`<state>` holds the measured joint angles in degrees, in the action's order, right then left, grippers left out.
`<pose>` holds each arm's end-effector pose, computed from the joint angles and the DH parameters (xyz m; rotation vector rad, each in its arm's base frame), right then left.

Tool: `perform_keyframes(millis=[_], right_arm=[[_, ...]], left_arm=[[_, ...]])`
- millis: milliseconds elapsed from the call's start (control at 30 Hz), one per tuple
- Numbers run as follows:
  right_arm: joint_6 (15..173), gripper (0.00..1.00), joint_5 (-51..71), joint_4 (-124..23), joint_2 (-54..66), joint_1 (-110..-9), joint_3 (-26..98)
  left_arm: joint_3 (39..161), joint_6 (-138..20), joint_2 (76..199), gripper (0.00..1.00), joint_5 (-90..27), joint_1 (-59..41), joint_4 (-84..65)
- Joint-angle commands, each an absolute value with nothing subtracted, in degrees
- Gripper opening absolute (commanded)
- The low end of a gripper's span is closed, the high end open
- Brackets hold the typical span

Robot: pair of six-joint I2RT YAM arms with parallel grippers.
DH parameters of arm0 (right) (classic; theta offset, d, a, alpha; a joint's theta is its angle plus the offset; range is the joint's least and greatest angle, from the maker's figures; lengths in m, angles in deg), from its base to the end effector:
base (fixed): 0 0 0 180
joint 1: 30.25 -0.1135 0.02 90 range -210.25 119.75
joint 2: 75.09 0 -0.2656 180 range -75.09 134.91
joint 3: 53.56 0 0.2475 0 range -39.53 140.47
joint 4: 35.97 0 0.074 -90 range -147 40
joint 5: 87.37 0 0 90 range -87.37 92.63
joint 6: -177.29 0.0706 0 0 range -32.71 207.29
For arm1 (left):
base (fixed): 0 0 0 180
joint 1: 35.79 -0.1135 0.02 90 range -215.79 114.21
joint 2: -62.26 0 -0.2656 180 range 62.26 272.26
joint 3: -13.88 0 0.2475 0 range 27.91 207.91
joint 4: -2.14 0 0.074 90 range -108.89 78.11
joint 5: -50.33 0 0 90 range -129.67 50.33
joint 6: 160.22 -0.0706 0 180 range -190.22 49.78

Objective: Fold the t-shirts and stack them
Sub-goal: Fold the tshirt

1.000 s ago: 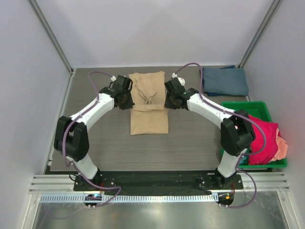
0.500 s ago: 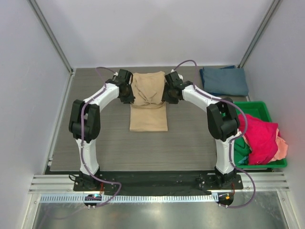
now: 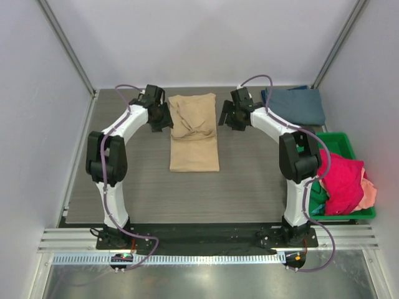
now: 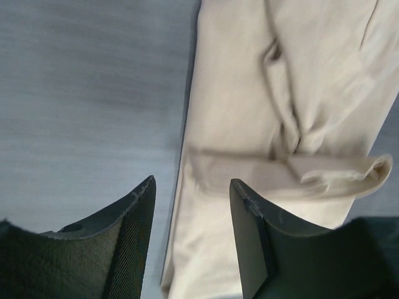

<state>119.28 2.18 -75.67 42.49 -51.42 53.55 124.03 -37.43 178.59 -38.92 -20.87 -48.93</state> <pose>0.4468 0.1725 0.1929 0.2381 2.4765 0.3946 0.4463 -0.1199 0.2033 -0.3997 2.5742 -0.3252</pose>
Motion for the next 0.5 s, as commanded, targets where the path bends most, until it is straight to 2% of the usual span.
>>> perform_keyframes(millis=[0,167,333,467], right_arm=[[118.41,0.71,5.43,-72.32,35.30,-54.24,46.72],[114.28,0.70,5.96,-72.06,30.65,-58.64,42.04],[112.78,0.70,8.51,-71.97,32.04,-61.98,42.29],[112.87,0.69,8.60,-71.97,35.38,-65.40,44.93]], left_arm=[[117.40,-36.39,169.34,0.52,-35.99,-20.58,-48.02],[105.89,-37.17,158.34,0.51,-36.42,-20.23,-48.71],[103.23,-41.29,148.40,0.52,-39.05,-20.23,-55.56],[101.75,-45.33,142.08,0.53,-46.59,-20.23,-60.40]])
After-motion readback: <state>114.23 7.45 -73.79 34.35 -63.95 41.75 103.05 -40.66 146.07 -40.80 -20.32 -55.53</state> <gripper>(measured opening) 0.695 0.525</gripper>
